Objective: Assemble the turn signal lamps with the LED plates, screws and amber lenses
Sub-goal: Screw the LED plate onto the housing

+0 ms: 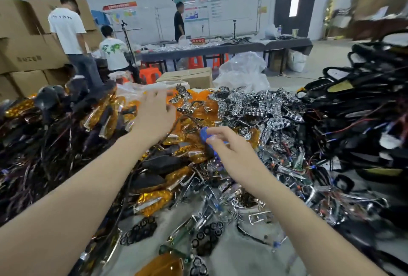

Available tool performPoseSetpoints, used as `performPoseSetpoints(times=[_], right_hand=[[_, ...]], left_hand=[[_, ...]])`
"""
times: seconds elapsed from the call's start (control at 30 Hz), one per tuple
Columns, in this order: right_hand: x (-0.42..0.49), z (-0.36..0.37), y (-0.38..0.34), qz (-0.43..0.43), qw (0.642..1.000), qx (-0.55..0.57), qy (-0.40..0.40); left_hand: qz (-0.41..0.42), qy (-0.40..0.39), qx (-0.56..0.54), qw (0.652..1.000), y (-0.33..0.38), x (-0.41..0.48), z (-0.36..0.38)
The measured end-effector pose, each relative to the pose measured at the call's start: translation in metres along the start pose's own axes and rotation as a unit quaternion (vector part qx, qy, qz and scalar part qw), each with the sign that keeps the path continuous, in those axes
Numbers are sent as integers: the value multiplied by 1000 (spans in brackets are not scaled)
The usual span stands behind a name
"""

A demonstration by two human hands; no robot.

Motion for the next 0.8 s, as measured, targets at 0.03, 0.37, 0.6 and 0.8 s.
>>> performPoseSetpoints(times=[0.03,0.37,0.6,0.8], right_hand=[[-4,-12,9,12,1000,-1,22],[-25,-111,64,124,978,35,161],[-11,-140,75,149,962,135,186],[-2,-150,80,156,950,185,198]], left_hand=[[14,-35,-12,999,13,-4,16],[87,-265,10,960,100,-19,133],[77,-305,13,949,126,-3,186],[59,-339,30,939,138,7,230]])
Point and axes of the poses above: each hand's wrist, its own x-axis towards the middle knuckle, its own z-axis out of the palm, y = z × x, the point moved 5 cm from there along x, towards the middle knuckle
